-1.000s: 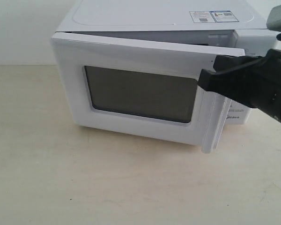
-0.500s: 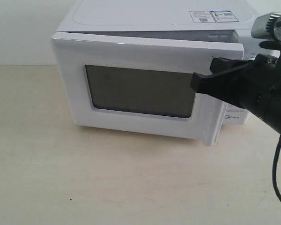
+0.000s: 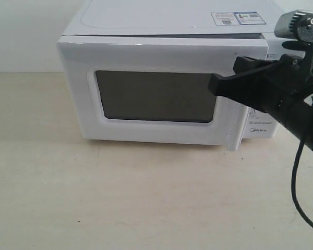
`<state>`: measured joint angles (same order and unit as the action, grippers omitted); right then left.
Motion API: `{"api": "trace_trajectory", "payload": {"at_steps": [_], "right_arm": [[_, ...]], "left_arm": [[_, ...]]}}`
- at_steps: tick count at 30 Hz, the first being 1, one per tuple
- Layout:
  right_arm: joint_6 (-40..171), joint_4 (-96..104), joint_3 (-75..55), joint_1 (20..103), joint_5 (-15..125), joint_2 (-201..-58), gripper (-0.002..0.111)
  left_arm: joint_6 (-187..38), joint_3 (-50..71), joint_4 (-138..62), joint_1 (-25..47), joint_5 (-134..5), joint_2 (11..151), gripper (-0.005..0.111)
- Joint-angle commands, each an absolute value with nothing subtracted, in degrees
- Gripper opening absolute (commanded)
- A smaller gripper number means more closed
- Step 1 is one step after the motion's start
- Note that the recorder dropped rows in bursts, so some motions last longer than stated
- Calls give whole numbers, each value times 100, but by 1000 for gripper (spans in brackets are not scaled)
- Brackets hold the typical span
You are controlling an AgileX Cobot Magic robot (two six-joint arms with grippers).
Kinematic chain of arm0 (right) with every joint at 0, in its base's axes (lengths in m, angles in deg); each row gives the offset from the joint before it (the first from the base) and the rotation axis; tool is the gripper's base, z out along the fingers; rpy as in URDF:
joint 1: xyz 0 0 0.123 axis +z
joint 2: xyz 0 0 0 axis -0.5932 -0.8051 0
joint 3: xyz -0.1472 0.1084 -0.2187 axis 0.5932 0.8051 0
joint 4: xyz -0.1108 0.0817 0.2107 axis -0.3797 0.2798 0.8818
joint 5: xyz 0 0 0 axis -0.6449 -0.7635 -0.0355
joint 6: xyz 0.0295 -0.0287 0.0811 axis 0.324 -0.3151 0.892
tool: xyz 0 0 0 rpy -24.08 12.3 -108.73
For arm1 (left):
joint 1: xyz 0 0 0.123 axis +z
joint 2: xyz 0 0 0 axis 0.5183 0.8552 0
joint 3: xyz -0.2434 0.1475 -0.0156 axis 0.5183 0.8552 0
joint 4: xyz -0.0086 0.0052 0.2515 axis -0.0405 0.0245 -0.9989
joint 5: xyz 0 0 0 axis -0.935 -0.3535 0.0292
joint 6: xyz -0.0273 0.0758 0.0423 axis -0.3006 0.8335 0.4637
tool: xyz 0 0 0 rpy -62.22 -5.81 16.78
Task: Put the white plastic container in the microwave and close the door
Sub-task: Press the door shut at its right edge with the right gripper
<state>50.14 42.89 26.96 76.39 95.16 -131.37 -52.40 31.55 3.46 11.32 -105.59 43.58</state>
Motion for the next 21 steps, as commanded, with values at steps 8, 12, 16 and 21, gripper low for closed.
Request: {"api": "trace_trajectory", "payload": {"at_steps": [8,12,16,21], "right_arm": [[5006,4318,2252,7630,9732,-13695,0],[5006,4318,2252,7630,10010,-13911,0],[5085,4436,2128,7618,10050,-14049,0],[4906,4519,1701,7618,9943,-14382,0]], "left_arm": [[-5289,3164,456,1117,-10477,4327,4],[-5289,3164,456,1117,-10477,4327,4],[-5289,3164,456,1117,-10477,4327,4],[-5289,3164,456,1117,-10477,4327,4]]}}
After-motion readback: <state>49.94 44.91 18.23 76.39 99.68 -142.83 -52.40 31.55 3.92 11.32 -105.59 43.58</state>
